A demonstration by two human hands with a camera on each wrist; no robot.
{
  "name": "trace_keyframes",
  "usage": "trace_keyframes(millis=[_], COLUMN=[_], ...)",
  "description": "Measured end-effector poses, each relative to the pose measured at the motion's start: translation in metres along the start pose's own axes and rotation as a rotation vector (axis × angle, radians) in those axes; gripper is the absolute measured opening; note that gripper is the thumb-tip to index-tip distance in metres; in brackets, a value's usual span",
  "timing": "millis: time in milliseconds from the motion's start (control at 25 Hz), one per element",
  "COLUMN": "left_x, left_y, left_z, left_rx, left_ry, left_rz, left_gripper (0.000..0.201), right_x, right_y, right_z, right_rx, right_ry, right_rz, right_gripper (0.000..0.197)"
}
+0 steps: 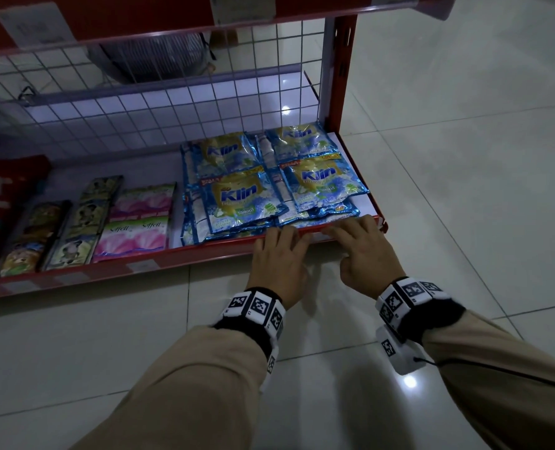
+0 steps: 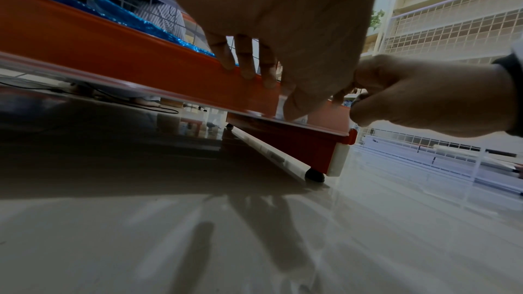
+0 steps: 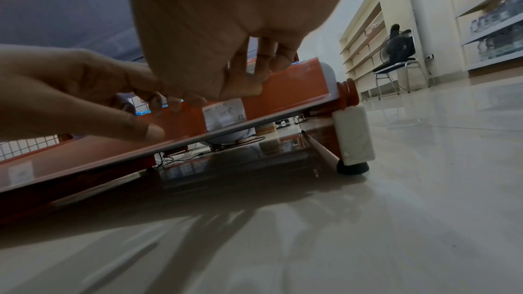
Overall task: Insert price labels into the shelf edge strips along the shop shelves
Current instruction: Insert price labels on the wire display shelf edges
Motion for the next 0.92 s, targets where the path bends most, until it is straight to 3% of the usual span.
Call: trace_keyframes(millis=[360,520,680,800,920], left_x=[0.002,0.000,-0.005,-0.013,-0.021], left_y=[-0.001,-0.003,-0.005,-0.008,-0.009], left_z=[0.005,0.005,0.000,-0.004,-0.006], left_rx=[-0.058,-0.074,-0.045,0.002,0.055], left_ry=[0.004,0.039,0.134,0.275,0.423], left_rz=[-0.028,-0.018,-0.057,-0.086,-0.130], left_gripper=[0.058,0.055,0.050,0.041,0.034], right_x=[0.004,0.005,0.010,0.019,0.031], right_y=[-0.008,-0.012,-0.027,-0.032,-0.027], right_z=[0.009,0.005,-0.001,-0.013,-0.010], right_rx=[-0.061,-0.047,-0.121,-0.034,0.034], right_ry=[0.062,0.078,0.107,-0.220,-0.723], right_rz=[0.070,0.068,0.095,0.230,0.496], right_gripper=[0.043,0.027,0.017,0.011,0.026])
Point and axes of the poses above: each hand's wrist, its own y-axis away from the middle knuckle, its own z-axis out of the palm, x = y × z, the point moved 8 cm from there along -y, towards the middle knuckle, and after that the axes turned 6 degrees about z, right-handed, at the moved point
